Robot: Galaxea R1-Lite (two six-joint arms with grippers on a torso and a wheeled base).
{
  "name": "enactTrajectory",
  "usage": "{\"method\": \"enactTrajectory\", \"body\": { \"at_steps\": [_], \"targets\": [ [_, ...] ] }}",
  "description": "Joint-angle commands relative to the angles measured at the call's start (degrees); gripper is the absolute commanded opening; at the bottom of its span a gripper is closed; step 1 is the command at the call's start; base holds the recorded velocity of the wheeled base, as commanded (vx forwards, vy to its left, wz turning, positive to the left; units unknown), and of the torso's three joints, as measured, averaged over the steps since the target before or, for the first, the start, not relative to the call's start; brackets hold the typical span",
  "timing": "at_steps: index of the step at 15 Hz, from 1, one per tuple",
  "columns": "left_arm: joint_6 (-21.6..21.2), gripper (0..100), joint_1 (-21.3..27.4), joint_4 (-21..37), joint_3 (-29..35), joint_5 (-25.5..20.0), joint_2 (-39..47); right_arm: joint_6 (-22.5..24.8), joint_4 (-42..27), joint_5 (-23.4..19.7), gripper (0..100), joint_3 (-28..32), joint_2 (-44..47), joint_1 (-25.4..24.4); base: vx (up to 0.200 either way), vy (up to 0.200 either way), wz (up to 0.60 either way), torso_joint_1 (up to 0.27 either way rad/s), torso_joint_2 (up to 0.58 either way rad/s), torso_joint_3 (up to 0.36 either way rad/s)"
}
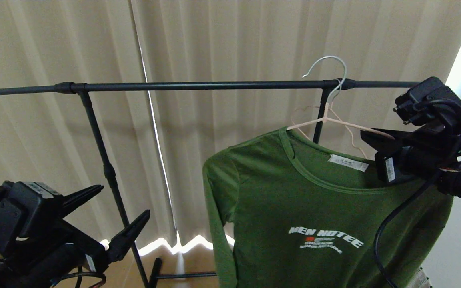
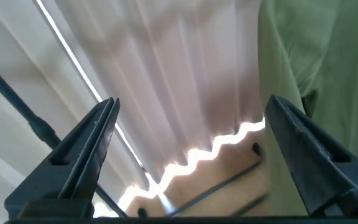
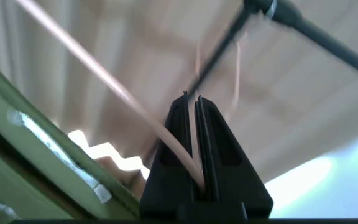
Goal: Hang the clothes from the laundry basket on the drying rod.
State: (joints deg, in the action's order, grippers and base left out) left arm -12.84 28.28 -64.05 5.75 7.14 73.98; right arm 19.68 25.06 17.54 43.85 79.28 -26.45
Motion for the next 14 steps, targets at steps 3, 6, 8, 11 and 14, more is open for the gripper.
{"method": "enactTrajectory", "body": {
  "at_steps": [3,6,8,11,14],
  "targets": [
    [0.2,100,-0.9,0.0,0.9,0.0,-3.5,-3.0,-8.3,2.8,0,4.8,0.1,0.1,0.000,0.000,0.00,0.000,0.00,0.000],
    [0.3,100,-1.0,0.2,2.2,0.0,-4.3,-4.6,-9.3,2.8,0,7.0,1.9,-0.2,0.000,0.000,0.00,0.000,0.00,0.000],
    [0.4,100,-1.0,0.2,2.2,0.0,-4.2,-5.0,-9.1,2.7,0,7.0,2.1,-0.3,0.100,0.000,0.00,0.001,0.00,-0.001],
    [0.4,100,-1.0,0.3,2.0,0.0,-4.2,-5.2,-9.0,2.5,0,7.0,2.1,-0.3,0.200,0.000,0.00,-0.004,0.00,0.006],
    [0.3,100,-0.9,0.3,1.9,0.0,-4.3,-7.3,-8.9,2.7,0,7.0,2.9,-1.5,0.200,0.000,0.00,0.004,0.01,-0.001]
  ]
}}
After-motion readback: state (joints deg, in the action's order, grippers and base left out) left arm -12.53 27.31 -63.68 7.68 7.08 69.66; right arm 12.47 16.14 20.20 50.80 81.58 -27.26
